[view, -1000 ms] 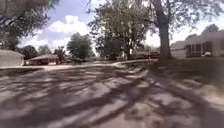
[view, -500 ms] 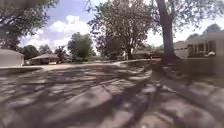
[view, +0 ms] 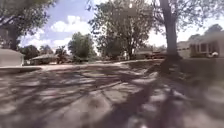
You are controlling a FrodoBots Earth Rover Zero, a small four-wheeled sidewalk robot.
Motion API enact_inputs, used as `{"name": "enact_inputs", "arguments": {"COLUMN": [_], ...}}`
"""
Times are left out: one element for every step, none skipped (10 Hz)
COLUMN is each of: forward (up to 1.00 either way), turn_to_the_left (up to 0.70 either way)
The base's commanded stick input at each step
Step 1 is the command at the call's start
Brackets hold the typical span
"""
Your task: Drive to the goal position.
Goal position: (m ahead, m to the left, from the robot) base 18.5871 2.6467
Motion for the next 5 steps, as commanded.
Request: {"name": "enact_inputs", "arguments": {"forward": [0.7,0.7,0.7,0.7,0.7], "turn_to_the_left": [0.0,0.0,0.0,0.0,0.0]}}
